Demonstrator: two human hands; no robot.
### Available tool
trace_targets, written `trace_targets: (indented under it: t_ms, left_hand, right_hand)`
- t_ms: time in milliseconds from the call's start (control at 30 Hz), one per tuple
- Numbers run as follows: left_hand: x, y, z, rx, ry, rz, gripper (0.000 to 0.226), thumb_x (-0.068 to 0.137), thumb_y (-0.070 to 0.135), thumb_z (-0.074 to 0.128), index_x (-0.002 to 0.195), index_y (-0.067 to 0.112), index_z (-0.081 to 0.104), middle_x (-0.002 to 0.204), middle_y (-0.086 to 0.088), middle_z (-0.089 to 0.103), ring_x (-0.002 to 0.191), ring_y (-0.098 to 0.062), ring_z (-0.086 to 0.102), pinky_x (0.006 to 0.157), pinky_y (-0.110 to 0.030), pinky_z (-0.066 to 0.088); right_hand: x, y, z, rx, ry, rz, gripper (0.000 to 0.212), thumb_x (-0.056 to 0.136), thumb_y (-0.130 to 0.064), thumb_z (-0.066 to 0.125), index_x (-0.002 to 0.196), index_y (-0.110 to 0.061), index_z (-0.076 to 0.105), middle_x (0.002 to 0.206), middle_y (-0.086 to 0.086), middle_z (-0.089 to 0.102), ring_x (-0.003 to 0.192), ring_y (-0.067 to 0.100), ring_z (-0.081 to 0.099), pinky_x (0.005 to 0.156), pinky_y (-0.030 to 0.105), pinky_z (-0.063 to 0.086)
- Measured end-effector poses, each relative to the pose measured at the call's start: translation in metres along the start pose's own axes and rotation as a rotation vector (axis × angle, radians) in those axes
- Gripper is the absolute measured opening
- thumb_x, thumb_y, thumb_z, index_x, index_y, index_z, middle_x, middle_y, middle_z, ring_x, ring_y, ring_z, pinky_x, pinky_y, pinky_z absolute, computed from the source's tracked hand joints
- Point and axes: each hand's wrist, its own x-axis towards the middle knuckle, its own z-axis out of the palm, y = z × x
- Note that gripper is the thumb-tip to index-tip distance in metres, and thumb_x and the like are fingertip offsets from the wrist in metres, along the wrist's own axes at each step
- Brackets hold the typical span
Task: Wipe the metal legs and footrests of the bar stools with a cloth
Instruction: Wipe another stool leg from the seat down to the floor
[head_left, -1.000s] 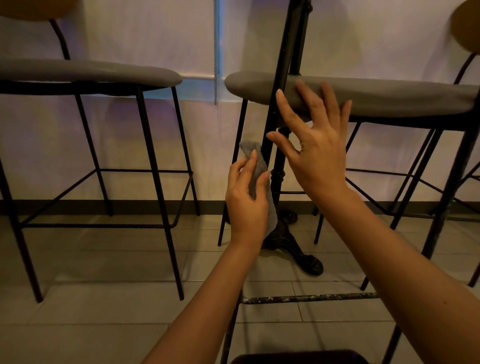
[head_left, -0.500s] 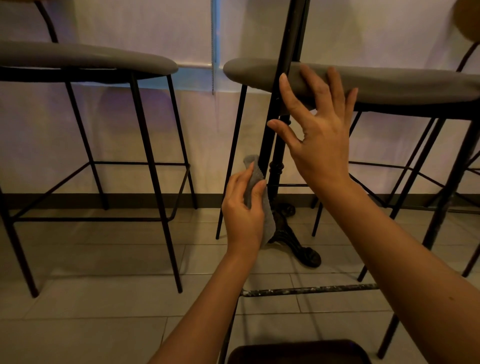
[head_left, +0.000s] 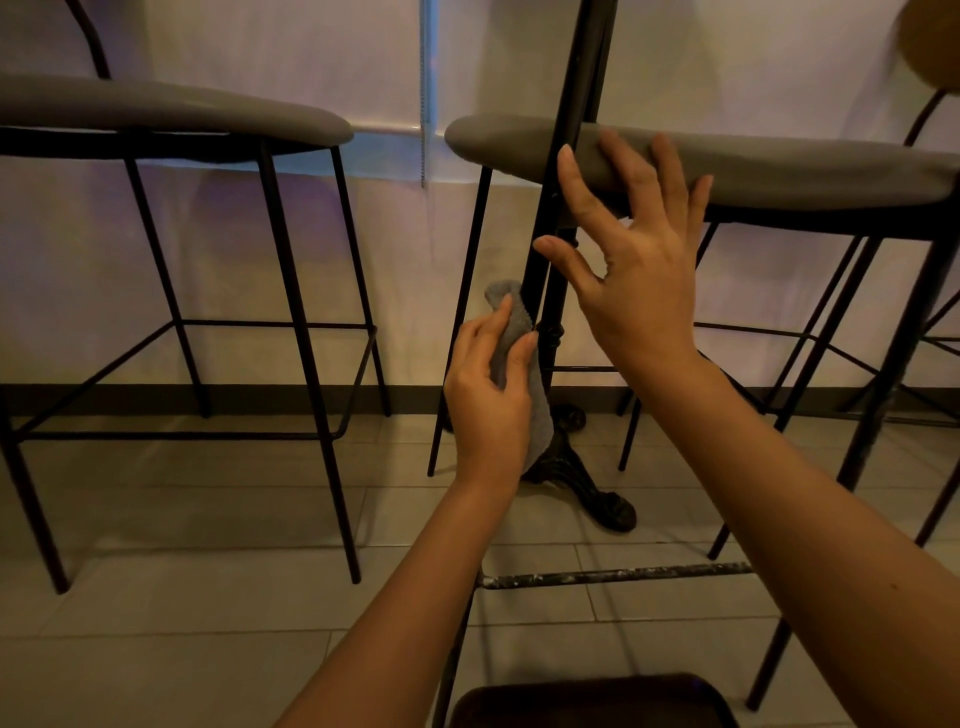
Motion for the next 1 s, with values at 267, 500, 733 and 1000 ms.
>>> trace_targets:
  t_ms: [267,500,733,1000]
  left_hand:
    - [-0.004,-0.009,-0.017,-0.034,-0.106,-0.080,0.025,0.088,0.014,0.057,0.113,0.017,0.057,0.100,0.009,0.057,0.097,0.002,0.055,0.089,-0.018,0.047]
    - [0.007,-0.003,-0.019,-0.028,-0.143,-0.059,0.031,0.087,0.013,0.059,0.118,0.012,0.057,0.099,0.017,0.055,0.096,0.007,0.054,0.087,-0.012,0.045]
    - [-0.018,-0.019,-0.025,-0.032,-0.137,-0.144,0.023,0.087,0.014,0.059,0.109,0.021,0.057,0.100,0.013,0.058,0.098,0.006,0.055,0.089,-0.012,0.043]
    - [-0.024,-0.019,-0.034,-0.013,-0.209,-0.261,0.030,0.089,0.023,0.054,0.119,0.026,0.055,0.102,0.017,0.055,0.096,0.010,0.052,0.087,-0.011,0.045]
  right_hand:
    - [0.000,-0.001,0.000,-0.003,-0.010,0.011,0.051,0.090,-0.047,0.046,0.137,-0.029,0.040,0.145,0.008,0.036,0.137,0.037,0.019,0.109,0.059,0.007]
    - [0.000,-0.001,0.000,-0.009,-0.010,0.013,0.051,0.091,-0.047,0.046,0.138,-0.028,0.040,0.146,0.008,0.035,0.137,0.038,0.018,0.108,0.058,0.006]
    - [-0.002,-0.003,0.000,-0.002,-0.019,0.034,0.051,0.091,-0.046,0.045,0.138,-0.029,0.038,0.147,0.008,0.032,0.138,0.038,0.015,0.109,0.057,0.004]
    - [-0.038,-0.019,-0.011,0.127,0.024,0.078,0.052,0.094,-0.034,0.049,0.141,-0.020,0.032,0.150,0.013,0.020,0.139,0.036,0.012,0.109,0.061,0.017]
